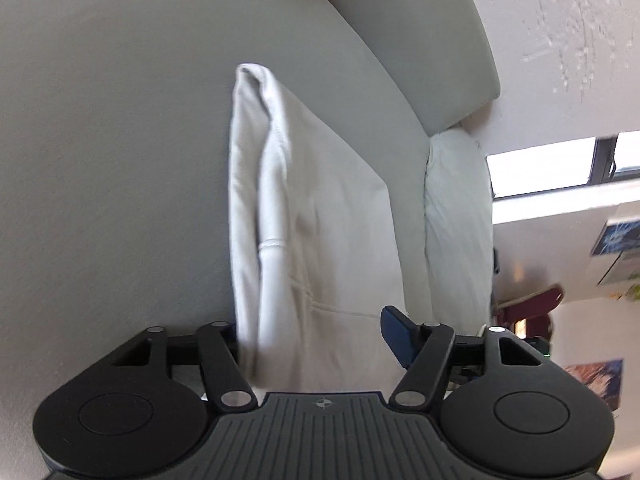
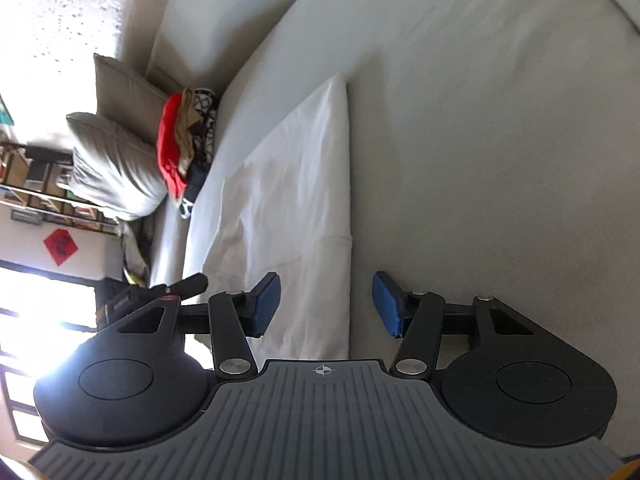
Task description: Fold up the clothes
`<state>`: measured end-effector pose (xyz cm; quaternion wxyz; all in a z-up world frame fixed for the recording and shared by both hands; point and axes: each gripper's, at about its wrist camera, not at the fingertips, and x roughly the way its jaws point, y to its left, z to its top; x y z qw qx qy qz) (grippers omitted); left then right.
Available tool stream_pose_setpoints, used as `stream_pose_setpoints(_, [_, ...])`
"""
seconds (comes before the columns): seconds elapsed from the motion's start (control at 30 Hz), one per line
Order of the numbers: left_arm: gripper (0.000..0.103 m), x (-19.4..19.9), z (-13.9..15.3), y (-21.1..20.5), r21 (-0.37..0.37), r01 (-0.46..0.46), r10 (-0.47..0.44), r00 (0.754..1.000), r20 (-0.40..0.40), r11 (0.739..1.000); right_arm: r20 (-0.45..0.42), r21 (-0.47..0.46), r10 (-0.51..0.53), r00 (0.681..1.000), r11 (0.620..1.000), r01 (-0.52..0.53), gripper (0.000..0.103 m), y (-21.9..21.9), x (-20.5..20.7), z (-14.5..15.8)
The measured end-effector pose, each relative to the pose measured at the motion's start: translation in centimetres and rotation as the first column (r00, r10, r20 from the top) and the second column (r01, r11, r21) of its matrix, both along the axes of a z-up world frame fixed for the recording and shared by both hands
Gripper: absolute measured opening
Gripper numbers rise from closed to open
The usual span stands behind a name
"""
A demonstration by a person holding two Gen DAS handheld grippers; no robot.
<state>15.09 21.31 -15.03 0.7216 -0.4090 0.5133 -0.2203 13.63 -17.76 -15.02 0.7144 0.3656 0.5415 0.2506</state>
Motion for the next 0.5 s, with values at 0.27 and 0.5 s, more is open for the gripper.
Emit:
stream_pose_setpoints(0.27, [0.065, 2.7, -1.6, -1.3, -0.069, -0.061, 0.06, 0.998, -0.021, 0.996, -0.039, 0.168, -0.014, 0.999, 0.986, 0.02, 0.046, 1.9, 5.7, -3.7])
stream_pose_setpoints(0.5, [0.026, 2.9, -1.3, -1.9, -0.006, -0.109, 0.109, 0.993, -0.045, 0.994, -0.003, 0.112, -0.066, 0.998, 0.992, 0.066, 0.03, 3.0, 5.9, -3.8])
